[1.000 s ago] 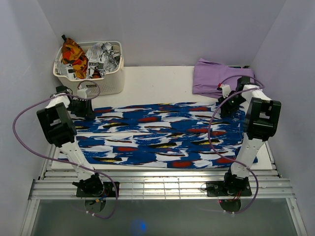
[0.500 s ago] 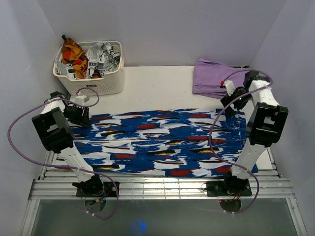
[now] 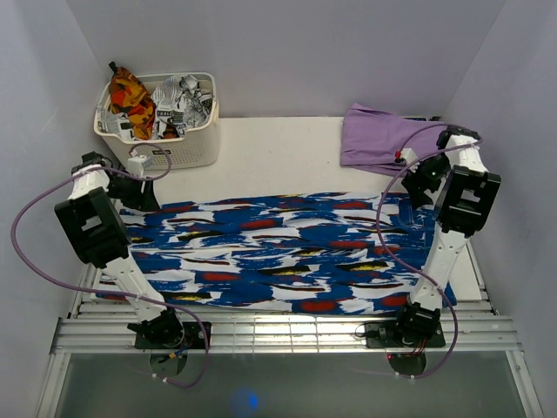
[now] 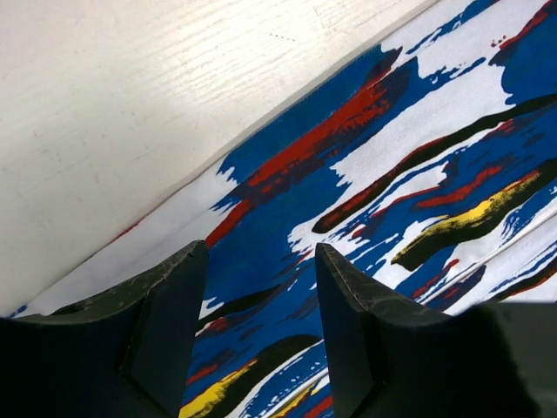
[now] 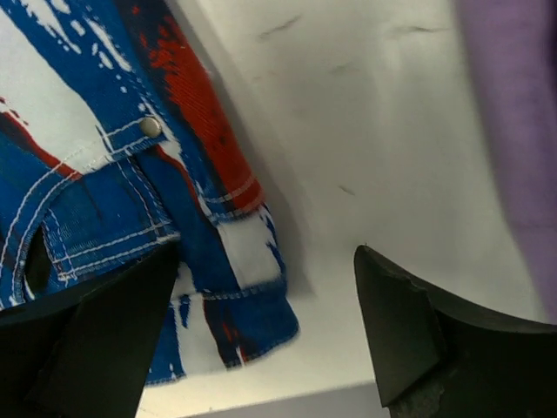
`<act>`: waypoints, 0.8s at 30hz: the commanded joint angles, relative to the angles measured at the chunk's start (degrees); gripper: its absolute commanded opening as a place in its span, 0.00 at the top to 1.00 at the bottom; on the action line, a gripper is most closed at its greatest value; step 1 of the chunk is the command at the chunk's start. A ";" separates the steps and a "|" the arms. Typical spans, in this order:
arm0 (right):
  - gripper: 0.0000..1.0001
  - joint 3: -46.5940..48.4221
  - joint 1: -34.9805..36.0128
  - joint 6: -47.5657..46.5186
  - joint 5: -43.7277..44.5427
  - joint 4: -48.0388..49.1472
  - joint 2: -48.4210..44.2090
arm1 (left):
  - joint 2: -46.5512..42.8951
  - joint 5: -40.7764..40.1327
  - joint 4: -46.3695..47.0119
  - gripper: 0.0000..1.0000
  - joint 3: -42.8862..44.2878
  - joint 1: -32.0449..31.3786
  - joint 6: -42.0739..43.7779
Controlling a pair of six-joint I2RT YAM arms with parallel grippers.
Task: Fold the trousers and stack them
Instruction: Flatten the trousers out
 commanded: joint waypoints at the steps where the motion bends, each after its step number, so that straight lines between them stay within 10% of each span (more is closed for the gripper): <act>1: 0.16 -2.39 -0.20 -5.22 -1.94 -4.24 0.11 | -0.97 1.93 -0.17 0.37 -1.33 -0.44 -0.48; 6: 0.42 -5.03 -0.03 -5.05 -1.76 -4.42 0.04 | -1.06 -0.98 -0.25 0.40 -0.20 -0.44 -0.92; 10: 0.92 -6.78 0.06 -4.62 -4.13 -1.00 -4.79 | 0.07 1.13 -2.10 0.42 7.52 0.00 1.54; 24: 0.92 -16.29 1.03 -6.81 -0.54 11.93 -14.74 | 16.84 -4.40 -20.80 0.39 30.20 1.67 30.27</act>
